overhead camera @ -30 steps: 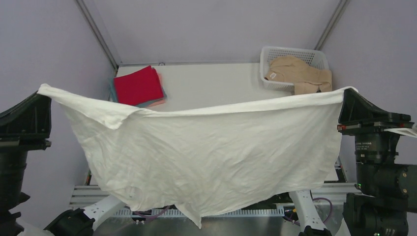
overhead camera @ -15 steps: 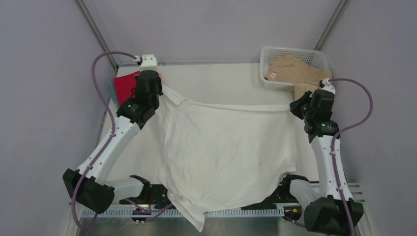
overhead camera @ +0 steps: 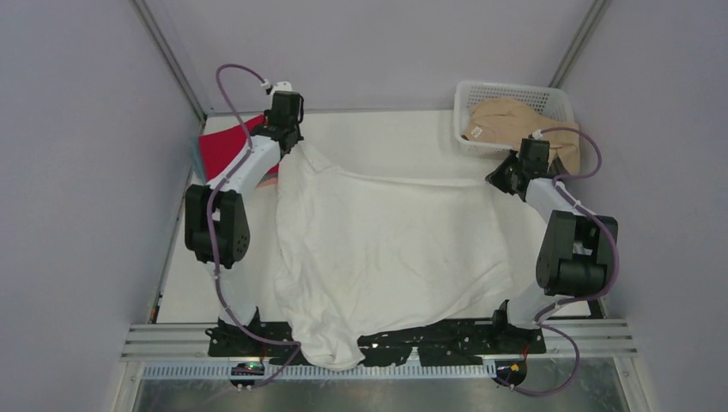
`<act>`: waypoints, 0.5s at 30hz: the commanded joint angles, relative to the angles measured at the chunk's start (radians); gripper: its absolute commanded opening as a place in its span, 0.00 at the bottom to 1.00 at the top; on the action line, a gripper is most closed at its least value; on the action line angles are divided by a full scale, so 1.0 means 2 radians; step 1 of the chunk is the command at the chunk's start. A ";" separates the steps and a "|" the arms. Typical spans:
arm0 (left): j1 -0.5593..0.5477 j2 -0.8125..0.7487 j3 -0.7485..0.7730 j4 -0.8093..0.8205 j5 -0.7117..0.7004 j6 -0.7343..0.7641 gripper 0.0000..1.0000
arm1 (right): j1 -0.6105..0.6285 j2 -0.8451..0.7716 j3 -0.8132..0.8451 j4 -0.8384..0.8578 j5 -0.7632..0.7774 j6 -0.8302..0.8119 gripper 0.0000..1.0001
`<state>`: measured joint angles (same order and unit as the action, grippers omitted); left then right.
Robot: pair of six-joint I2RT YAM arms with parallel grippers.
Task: Fold and stack the t-shirts
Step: Flatten out the tshirt, then fold the flattened tshirt in 1/3 of the way
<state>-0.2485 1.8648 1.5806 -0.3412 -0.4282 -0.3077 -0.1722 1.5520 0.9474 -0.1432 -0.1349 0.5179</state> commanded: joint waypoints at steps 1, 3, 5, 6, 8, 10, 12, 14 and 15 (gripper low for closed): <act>0.003 0.044 0.071 -0.008 0.011 0.000 0.00 | 0.002 0.046 0.085 0.041 0.017 0.009 0.09; 0.006 0.064 0.099 -0.008 0.016 0.003 0.00 | 0.004 0.078 0.113 0.038 0.035 0.009 0.09; 0.008 0.086 0.125 -0.012 0.027 0.005 0.00 | 0.005 0.101 0.139 0.031 0.053 0.011 0.10; 0.010 0.098 0.139 -0.018 0.032 0.005 0.00 | 0.005 0.108 0.155 0.027 0.062 0.013 0.10; 0.010 0.123 0.174 -0.030 0.037 0.005 0.00 | 0.005 0.126 0.173 0.014 0.087 0.020 0.11; 0.010 0.150 0.208 -0.044 0.043 0.006 0.00 | 0.005 0.139 0.181 0.013 0.094 0.023 0.11; 0.010 0.179 0.243 -0.059 0.049 0.005 0.00 | 0.006 0.148 0.188 0.014 0.096 0.025 0.11; 0.010 0.200 0.276 -0.073 0.059 0.001 0.00 | 0.008 0.153 0.193 0.015 0.102 0.026 0.11; 0.010 0.206 0.285 -0.077 0.065 -0.004 0.00 | 0.009 0.156 0.195 0.015 0.103 0.026 0.11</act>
<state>-0.2371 2.2215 2.0468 -0.4431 -0.3397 -0.3069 -0.1627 1.8523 1.2861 -0.1284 0.0063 0.5526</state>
